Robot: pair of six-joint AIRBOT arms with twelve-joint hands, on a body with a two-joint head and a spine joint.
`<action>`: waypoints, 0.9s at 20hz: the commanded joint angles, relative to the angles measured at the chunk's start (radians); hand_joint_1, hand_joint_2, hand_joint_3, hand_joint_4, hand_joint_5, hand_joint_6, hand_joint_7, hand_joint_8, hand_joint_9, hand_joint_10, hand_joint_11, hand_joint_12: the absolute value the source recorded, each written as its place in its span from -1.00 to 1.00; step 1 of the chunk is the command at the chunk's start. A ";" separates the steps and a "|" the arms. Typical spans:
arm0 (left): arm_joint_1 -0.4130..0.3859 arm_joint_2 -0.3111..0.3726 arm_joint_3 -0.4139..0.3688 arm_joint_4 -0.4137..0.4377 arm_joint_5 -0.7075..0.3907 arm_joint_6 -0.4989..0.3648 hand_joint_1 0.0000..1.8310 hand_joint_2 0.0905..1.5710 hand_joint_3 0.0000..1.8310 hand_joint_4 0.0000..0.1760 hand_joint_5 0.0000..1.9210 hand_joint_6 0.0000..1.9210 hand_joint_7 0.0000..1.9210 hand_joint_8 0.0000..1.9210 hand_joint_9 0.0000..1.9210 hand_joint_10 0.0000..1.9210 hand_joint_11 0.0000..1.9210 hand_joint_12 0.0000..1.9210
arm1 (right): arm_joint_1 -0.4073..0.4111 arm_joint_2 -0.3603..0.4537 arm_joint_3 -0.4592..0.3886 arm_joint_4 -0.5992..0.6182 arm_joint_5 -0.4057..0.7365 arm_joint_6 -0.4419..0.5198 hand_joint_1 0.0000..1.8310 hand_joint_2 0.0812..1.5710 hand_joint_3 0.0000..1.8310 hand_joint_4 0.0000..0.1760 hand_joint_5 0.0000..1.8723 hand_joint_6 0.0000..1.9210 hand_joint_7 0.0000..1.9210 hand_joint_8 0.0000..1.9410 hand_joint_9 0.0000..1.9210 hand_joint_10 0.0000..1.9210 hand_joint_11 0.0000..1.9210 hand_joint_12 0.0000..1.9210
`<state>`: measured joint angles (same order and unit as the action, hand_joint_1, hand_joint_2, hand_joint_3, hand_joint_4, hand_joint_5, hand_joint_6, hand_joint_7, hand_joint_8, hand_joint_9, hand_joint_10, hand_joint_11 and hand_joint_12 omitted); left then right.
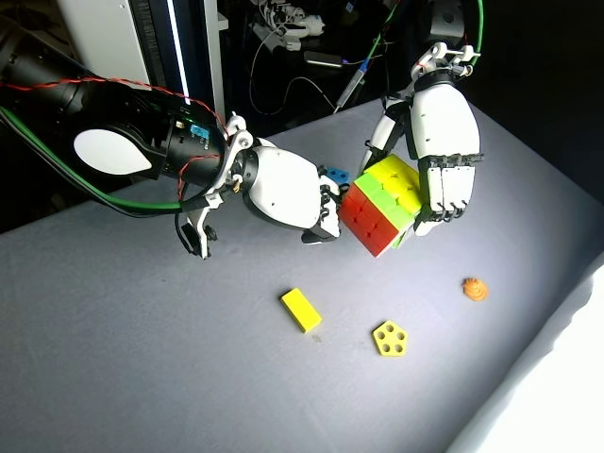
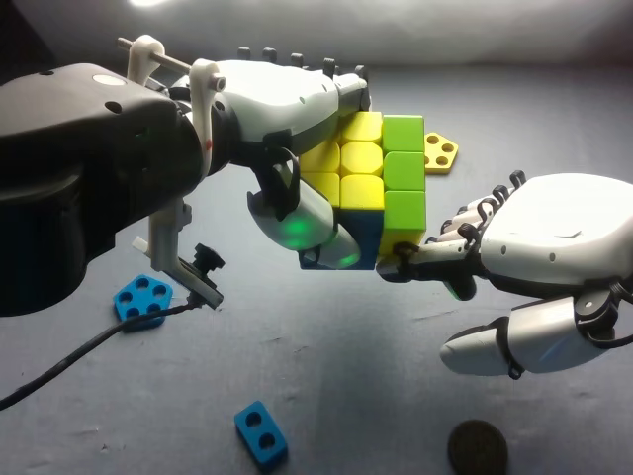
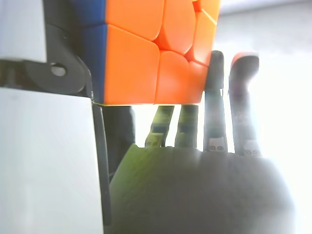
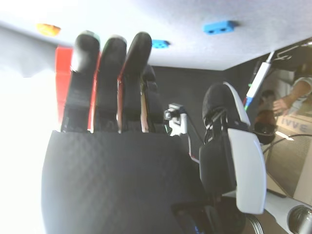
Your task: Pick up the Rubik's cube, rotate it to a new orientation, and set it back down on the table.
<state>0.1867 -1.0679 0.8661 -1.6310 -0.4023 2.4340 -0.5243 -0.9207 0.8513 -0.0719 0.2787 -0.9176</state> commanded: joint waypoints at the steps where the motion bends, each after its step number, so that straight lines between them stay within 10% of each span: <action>1: -0.011 0.008 -0.006 0.026 0.036 -0.008 0.01 0.89 -1.00 -0.64 -0.62 0.98 -0.57 0.99 -0.66 1.00 -0.59 1.00 | 0.006 0.004 0.003 0.018 0.127 0.005 -0.84 0.59 -1.00 -1.00 -0.85 -0.98 -0.55 0.39 -0.63 0.89 -0.65 1.00; 18: 0.021 0.008 -0.009 0.028 0.038 -0.009 0.00 0.89 -1.00 -0.62 -0.62 1.00 -0.59 0.99 -0.68 1.00 -0.60 1.00 | -0.023 0.308 -0.222 0.017 0.087 0.036 -0.87 0.60 -0.99 -1.00 -0.88 -1.00 -0.59 0.41 -0.63 0.92 -0.62 1.00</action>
<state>0.2192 -1.0683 0.8608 -1.6348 -0.3698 2.4332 -0.5594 -0.6125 0.6342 -0.0605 0.2668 -0.8909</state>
